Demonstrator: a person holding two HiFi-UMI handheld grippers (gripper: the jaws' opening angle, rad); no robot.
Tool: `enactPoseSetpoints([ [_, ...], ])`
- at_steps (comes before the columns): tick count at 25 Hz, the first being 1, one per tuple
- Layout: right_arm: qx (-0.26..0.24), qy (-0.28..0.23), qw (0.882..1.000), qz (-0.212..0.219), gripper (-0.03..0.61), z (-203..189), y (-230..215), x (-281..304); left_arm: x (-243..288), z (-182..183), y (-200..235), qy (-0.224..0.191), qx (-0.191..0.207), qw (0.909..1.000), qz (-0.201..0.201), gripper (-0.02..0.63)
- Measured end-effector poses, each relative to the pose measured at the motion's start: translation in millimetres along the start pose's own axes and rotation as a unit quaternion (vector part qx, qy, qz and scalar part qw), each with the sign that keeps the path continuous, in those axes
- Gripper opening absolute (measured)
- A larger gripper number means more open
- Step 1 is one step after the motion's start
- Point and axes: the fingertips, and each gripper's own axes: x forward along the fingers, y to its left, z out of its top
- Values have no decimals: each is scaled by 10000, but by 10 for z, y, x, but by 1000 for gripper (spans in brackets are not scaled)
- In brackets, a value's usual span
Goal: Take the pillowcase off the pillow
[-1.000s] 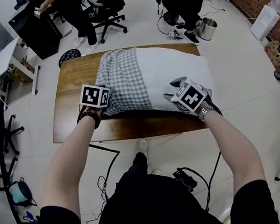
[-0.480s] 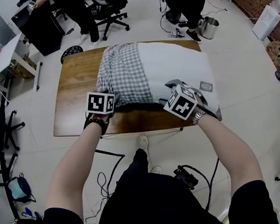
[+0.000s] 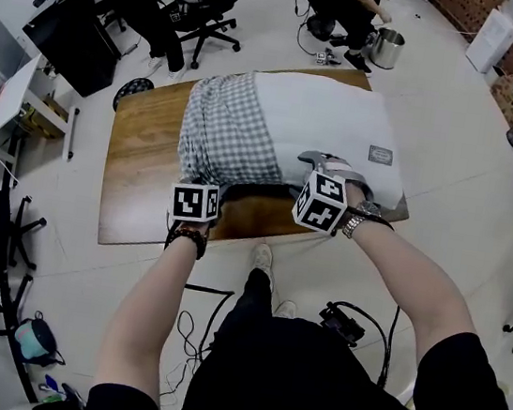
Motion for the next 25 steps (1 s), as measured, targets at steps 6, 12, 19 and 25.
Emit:
enactPoseSetpoints([
  [6,-349,200,9984,-387,278,-112,-47,198,213,-123,-2,98,-83,9999,30,301],
  [12,-599,449,9957,-542,154,-182,-170,384,411,-131,172,217,-254,9994,100,274],
  [19,-464,309,9964,-631,28,-151,-464,348,464,77,401,319,-128,9993,138,30],
  [25,-367,251,9969,-648,21,-261,-607,207,332,165,602,276,-103,9992,280,9],
])
